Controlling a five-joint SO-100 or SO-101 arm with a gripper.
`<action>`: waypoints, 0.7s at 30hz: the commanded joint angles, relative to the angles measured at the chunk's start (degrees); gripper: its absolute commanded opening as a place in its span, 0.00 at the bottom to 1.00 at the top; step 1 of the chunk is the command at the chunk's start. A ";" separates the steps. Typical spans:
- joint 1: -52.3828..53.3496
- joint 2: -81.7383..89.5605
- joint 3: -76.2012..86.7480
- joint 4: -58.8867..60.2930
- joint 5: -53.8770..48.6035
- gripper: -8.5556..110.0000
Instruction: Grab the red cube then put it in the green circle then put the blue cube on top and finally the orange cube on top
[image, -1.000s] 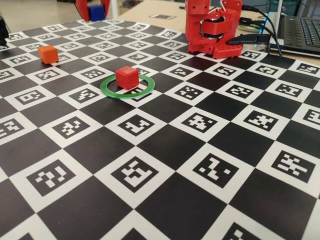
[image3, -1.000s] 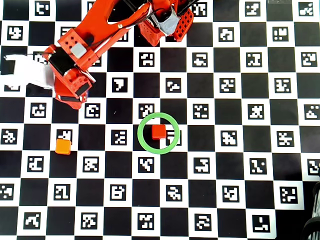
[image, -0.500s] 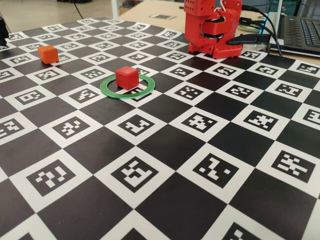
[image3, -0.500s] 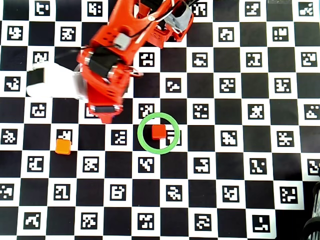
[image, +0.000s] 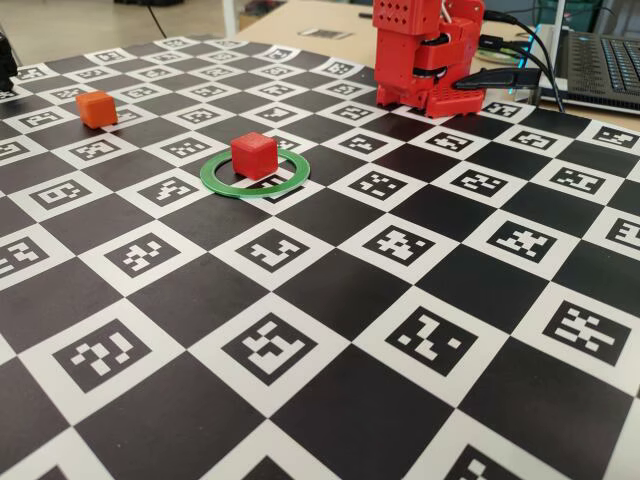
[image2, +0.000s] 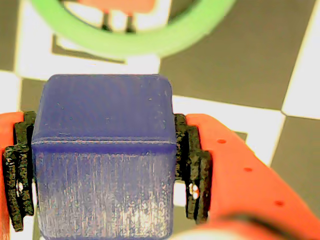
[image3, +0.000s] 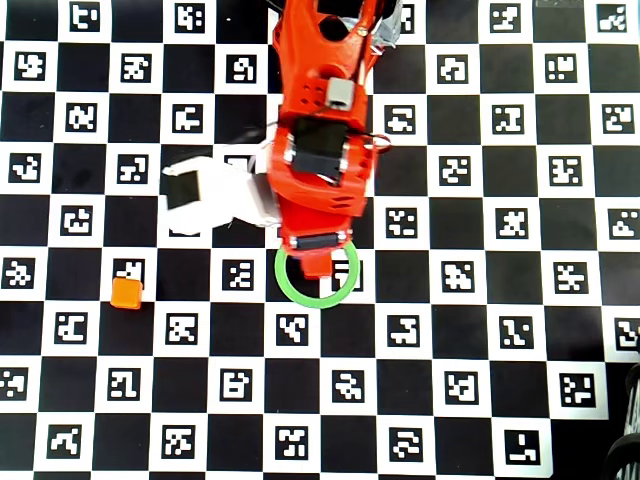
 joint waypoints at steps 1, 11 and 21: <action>-1.76 4.92 3.08 -3.34 2.55 0.12; -2.99 5.19 18.46 -18.02 6.94 0.12; -7.21 5.98 23.47 -22.76 10.46 0.12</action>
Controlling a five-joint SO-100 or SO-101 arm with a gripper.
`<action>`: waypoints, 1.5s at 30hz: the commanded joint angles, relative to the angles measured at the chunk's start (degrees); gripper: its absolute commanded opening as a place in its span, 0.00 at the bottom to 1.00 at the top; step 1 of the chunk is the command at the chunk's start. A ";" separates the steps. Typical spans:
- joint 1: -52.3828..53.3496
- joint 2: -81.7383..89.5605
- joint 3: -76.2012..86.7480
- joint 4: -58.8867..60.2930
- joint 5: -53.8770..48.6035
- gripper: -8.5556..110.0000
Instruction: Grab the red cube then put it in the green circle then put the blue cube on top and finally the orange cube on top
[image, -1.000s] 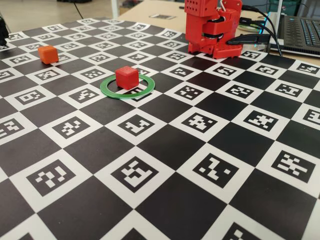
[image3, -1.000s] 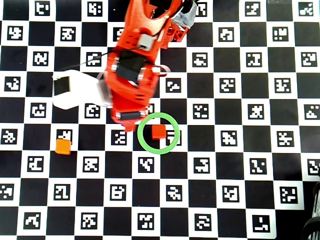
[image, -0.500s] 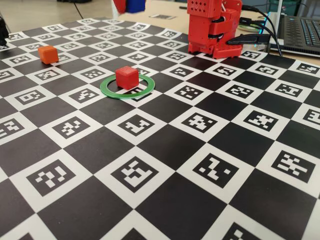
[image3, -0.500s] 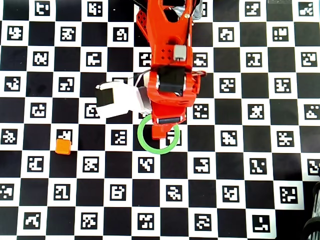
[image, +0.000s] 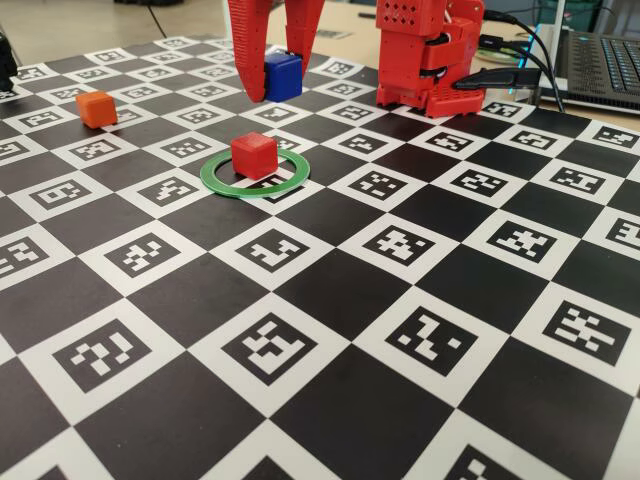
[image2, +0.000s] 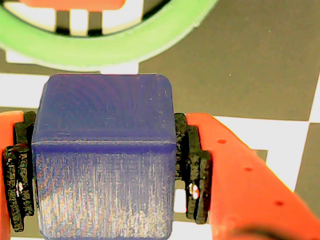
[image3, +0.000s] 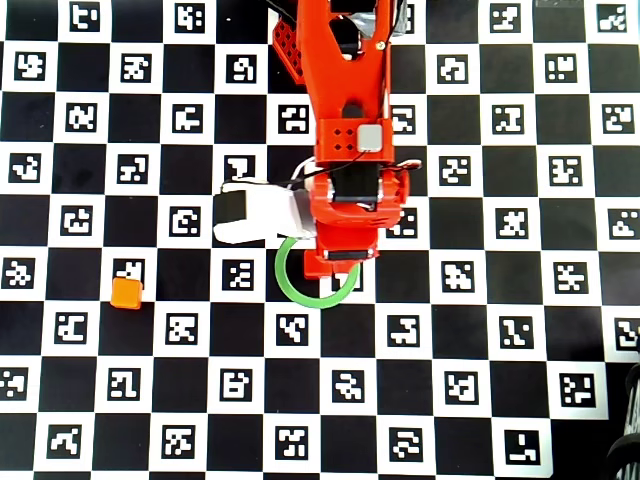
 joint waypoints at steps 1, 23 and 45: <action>0.00 5.89 0.70 -2.11 -0.18 0.12; 6.59 3.43 3.52 -9.14 -6.68 0.12; 7.56 0.88 4.13 -11.78 -7.38 0.11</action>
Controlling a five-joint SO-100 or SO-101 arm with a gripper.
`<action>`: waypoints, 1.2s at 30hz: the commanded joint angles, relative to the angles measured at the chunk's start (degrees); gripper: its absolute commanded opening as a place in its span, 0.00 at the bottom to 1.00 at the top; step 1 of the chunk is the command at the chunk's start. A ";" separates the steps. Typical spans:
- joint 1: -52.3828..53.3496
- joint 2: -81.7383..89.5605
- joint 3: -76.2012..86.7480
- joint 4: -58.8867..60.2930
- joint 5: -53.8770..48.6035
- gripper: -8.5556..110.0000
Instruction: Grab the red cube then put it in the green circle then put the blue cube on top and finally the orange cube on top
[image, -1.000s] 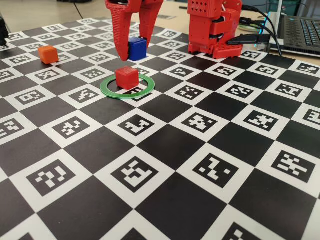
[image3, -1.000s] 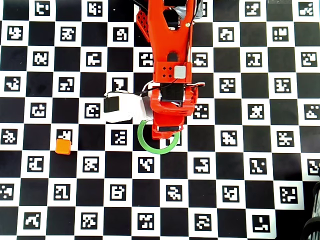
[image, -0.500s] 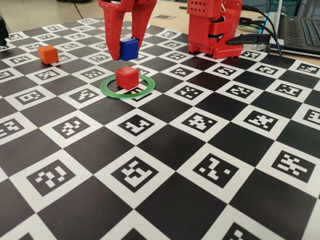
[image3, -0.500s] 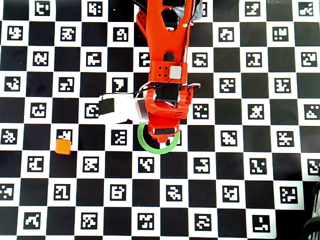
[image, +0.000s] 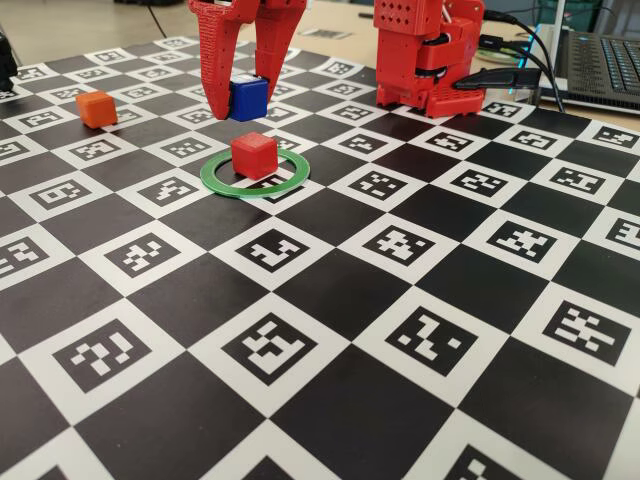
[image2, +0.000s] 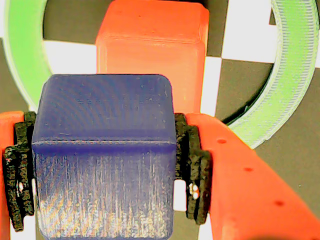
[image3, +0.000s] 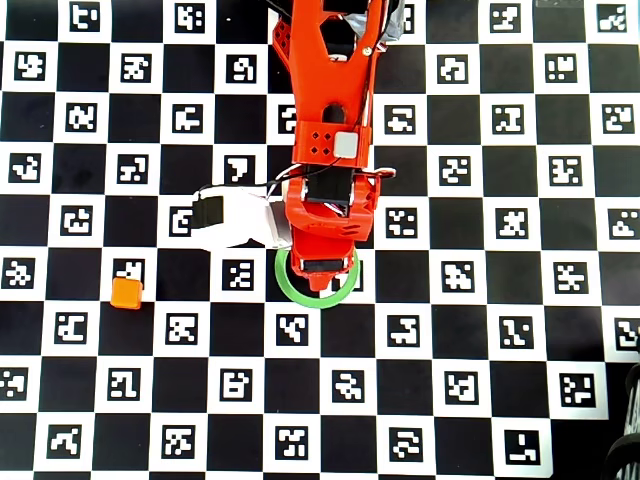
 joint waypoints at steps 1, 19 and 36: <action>0.18 0.88 -0.18 -0.53 -0.53 0.11; 0.09 1.32 2.11 -2.02 -0.09 0.11; -1.58 0.70 3.96 -3.87 0.79 0.11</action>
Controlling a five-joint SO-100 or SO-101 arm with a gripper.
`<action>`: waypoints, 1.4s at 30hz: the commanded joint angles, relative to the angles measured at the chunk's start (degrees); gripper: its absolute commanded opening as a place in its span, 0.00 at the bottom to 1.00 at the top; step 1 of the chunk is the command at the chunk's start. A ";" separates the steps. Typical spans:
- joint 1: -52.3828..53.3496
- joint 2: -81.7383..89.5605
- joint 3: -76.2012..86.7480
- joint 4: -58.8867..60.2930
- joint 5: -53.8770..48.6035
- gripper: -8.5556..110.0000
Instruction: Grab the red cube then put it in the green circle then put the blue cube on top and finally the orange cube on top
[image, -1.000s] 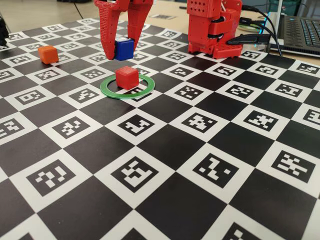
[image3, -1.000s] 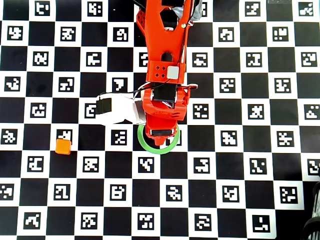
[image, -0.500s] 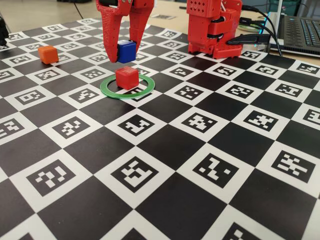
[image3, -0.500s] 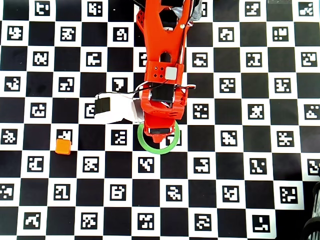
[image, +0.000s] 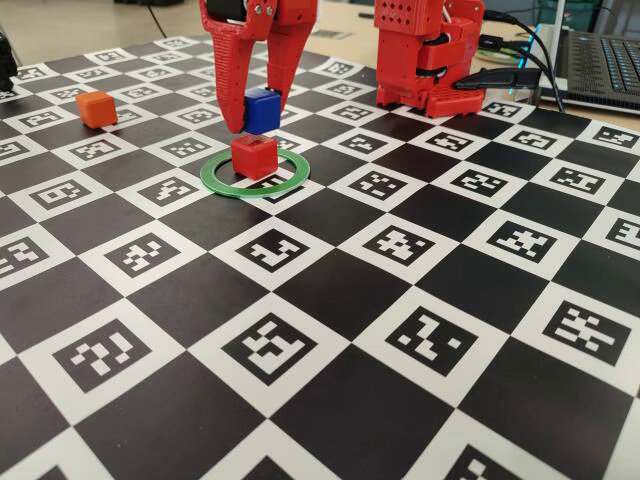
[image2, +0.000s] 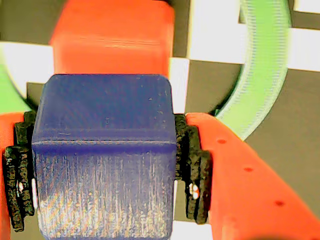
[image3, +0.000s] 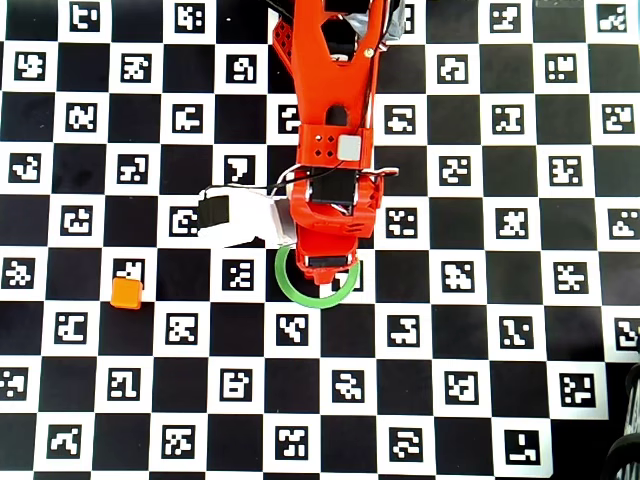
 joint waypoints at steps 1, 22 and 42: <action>-0.35 0.79 -0.35 -1.05 0.00 0.11; 0.18 0.18 2.11 -3.43 -0.35 0.11; 0.79 2.20 2.99 -2.99 -0.09 0.42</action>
